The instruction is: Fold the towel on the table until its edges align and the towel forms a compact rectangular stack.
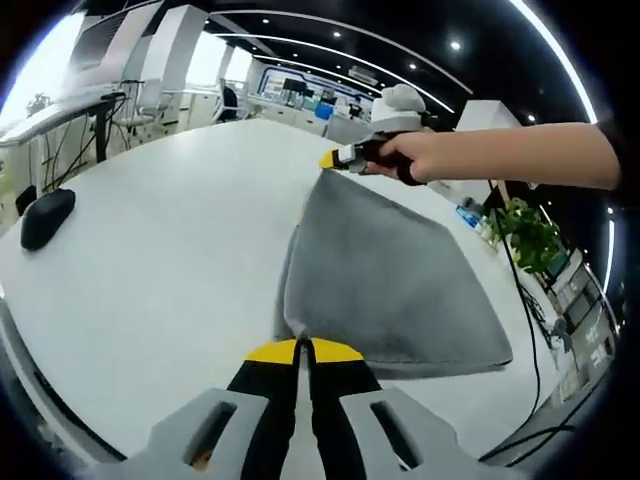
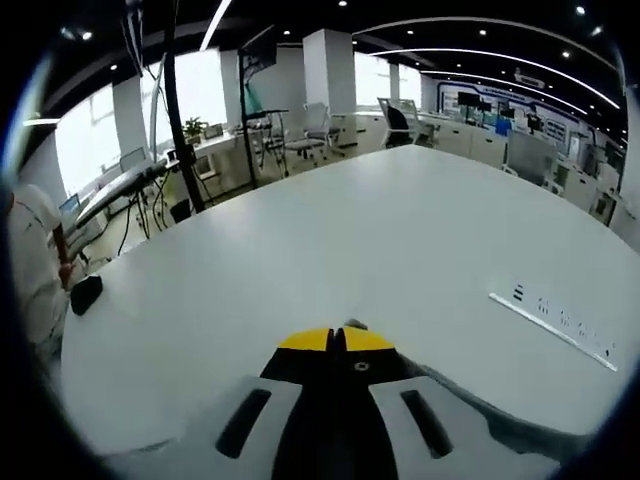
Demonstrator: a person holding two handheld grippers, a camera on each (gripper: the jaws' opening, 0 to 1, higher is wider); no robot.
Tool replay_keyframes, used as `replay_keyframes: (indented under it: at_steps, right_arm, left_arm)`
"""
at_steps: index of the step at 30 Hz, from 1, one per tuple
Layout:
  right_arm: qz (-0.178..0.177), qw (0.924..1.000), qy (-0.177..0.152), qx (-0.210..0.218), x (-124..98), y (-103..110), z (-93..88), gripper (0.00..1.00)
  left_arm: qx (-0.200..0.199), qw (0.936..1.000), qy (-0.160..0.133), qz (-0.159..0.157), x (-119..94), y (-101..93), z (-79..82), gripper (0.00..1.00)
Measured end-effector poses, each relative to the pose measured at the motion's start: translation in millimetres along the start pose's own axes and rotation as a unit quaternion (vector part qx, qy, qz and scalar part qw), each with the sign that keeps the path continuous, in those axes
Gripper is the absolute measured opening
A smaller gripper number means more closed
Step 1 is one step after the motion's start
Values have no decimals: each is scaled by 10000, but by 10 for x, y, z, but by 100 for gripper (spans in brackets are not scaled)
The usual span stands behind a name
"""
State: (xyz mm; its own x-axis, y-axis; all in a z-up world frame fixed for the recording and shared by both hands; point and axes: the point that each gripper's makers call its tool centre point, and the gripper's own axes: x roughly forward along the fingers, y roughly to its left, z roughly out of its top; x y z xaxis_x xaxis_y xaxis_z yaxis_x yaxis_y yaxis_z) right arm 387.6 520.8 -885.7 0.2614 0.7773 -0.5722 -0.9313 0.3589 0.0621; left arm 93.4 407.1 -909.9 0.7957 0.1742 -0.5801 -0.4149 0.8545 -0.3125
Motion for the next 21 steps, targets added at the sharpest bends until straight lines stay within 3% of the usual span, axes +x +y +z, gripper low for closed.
replay_keyframes:
  at_steps: [5,10,21]
  right_arm:
    - [49,9999,30,-87,2,-2,-14,2]
    - [27,10000,21,-76,-27,-65,10,16]
    - [-46,10000,62,-60,-236,-198,-28,26]
  left_arm:
    - [114,9998,-99,141,-21,48,74,9]
    - [163,9995,-186,201,7,75,139,16]
    - [419,9990,-12,150,65,35,132,23]
